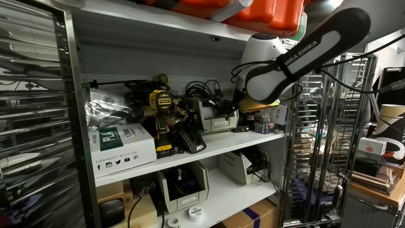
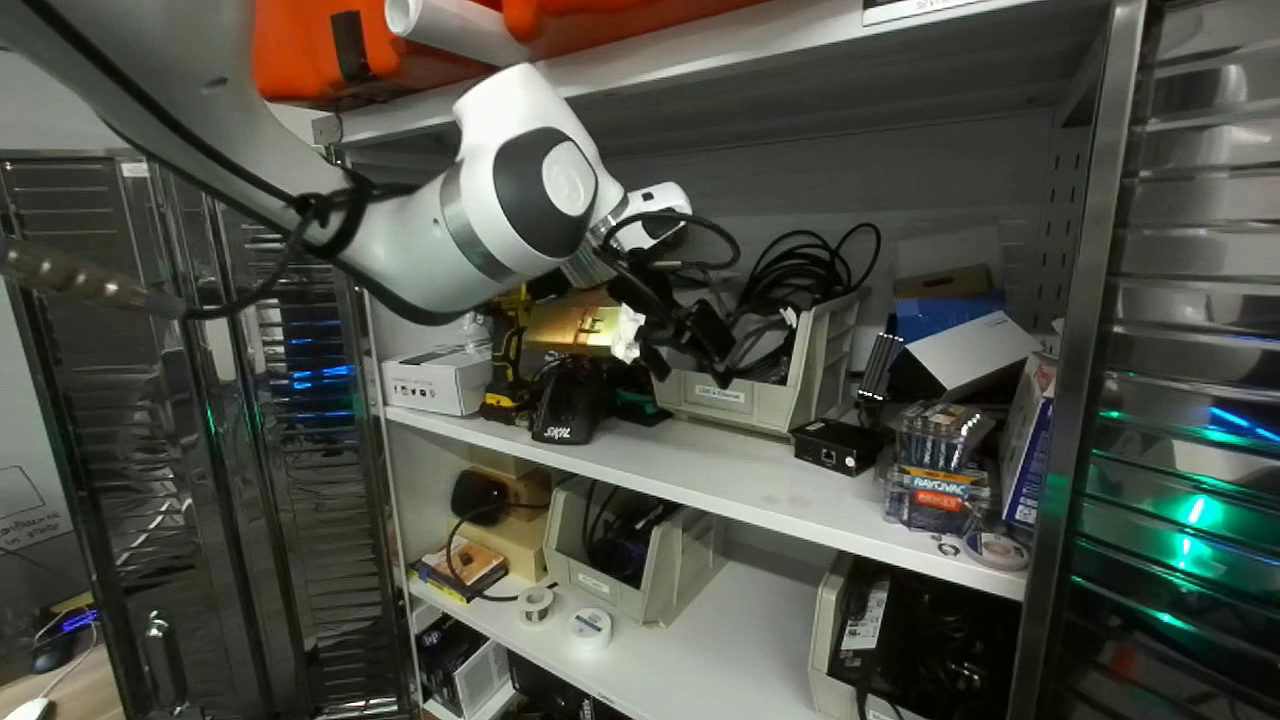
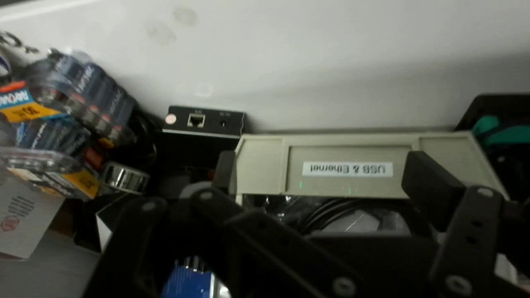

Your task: Put the cable into the compartment.

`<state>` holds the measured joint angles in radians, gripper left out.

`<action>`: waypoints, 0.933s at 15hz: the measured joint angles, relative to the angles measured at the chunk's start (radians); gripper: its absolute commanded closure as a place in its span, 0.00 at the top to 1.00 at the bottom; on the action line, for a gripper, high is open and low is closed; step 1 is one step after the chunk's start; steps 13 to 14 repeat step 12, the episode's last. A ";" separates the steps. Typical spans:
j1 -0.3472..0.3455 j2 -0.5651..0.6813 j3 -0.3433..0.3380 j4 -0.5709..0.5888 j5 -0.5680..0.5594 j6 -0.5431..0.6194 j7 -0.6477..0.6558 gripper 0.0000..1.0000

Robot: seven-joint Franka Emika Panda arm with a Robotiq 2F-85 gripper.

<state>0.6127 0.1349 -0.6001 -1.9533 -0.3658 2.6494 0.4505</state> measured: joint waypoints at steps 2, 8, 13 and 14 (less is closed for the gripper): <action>-0.117 -0.100 0.151 -0.046 0.018 -0.136 -0.078 1.00; -0.416 -0.290 0.422 -0.082 0.248 -0.626 -0.402 1.00; -0.512 -0.327 0.447 -0.062 0.312 -0.907 -0.534 1.00; -0.512 -0.327 0.447 -0.062 0.312 -0.907 -0.534 1.00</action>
